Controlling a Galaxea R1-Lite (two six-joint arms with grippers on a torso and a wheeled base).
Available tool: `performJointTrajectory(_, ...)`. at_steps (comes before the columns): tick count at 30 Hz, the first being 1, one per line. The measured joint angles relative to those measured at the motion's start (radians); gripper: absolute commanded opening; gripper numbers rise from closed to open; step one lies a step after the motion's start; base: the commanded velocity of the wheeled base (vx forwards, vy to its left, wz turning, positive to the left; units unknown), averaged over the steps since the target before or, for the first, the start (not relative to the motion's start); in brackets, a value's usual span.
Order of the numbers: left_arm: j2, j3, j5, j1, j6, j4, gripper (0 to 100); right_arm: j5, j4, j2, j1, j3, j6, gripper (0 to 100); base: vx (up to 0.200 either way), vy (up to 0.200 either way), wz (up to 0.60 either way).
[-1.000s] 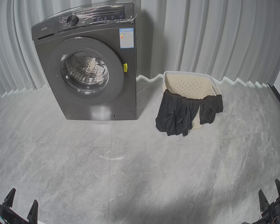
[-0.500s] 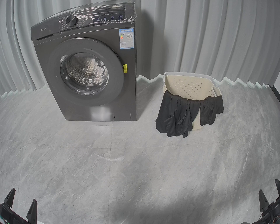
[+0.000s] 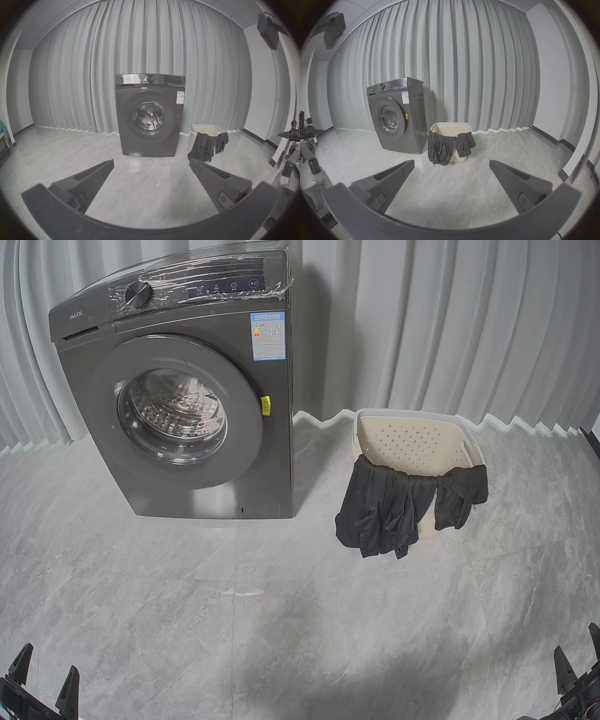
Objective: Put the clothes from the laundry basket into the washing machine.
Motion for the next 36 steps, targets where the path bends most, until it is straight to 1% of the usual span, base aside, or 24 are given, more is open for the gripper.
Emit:
performJointTrajectory(20, 0.0, 0.0, 0.0, 0.0, -0.004, 0.0, 100, 0.0, 0.0, 0.0, 0.0, 0.0, 0.0, 100, 0.2, 0.0, 0.0)
performJointTrajectory(30, 0.0, 0.0, 0.0, 0.001, -0.001, 0.0, 100, -0.001, 0.0, 0.0, 0.0, 0.0, 0.0, 100, 0.2, 0.0, 0.0)
performJointTrajectory(33, 0.0, 0.0, -0.001, 0.0, 0.005, 0.0, 100, -0.001, 0.0, 0.0, 0.0, 0.0, 0.0, 100, 0.0, 0.0, 0.0)
performJointTrajectory(36, 0.0, 0.0, 0.0, -0.001, 0.001, 0.0, 100, 0.0, 0.0, 0.0, -0.001, 0.0, 0.0, 100, 0.0, 0.0, 0.0)
